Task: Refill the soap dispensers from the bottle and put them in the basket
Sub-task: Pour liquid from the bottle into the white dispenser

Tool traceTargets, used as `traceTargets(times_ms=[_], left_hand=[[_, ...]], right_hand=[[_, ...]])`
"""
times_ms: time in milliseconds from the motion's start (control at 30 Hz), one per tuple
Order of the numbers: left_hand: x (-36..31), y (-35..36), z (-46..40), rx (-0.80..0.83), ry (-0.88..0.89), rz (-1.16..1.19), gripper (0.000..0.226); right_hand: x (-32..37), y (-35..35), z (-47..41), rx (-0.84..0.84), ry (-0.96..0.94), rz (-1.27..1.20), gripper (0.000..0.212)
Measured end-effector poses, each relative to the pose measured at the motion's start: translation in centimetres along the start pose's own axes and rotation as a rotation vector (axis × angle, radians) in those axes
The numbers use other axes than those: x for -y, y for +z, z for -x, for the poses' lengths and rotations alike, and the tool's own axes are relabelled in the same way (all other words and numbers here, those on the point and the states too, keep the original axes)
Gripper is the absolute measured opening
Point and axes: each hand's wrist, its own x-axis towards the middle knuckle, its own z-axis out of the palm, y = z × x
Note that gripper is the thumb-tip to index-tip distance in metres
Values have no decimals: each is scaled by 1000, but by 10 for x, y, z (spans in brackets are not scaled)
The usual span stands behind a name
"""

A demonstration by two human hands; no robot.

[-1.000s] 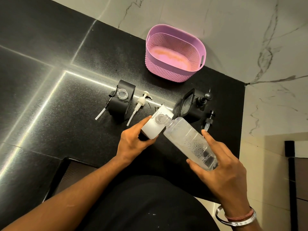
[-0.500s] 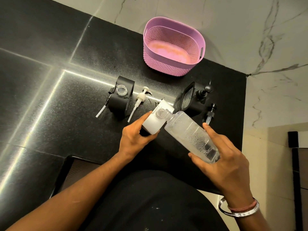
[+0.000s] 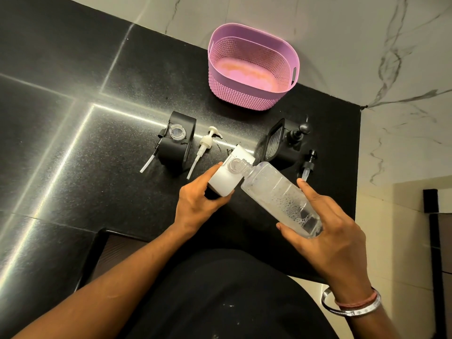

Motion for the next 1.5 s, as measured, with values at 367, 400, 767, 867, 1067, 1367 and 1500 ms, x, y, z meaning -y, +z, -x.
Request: traceTargets(times_ms=[367, 400, 767, 867, 1067, 1367, 1500], left_hand=[[1, 1, 0, -12, 10, 0, 75], [1, 1, 0, -9, 13, -1, 75], [0, 0, 0, 2, 18, 9, 75], [0, 0, 0, 1, 19, 10, 75], [-1, 0, 0, -14, -1, 14, 75], [2, 0, 0, 1, 1, 15, 76], [2, 1, 0, 2, 0, 12, 76]], right_hand=[[0, 0, 0, -6, -1, -5, 97], [0, 0, 0, -7, -1, -8, 97], [0, 0, -1, -12, -13, -4, 95], [1, -1, -1, -9, -11, -4, 95], [1, -2, -1, -4, -7, 0, 96], [2, -2, -1, 7, 3, 9, 97], [1, -2, -1, 3, -3, 7, 97]])
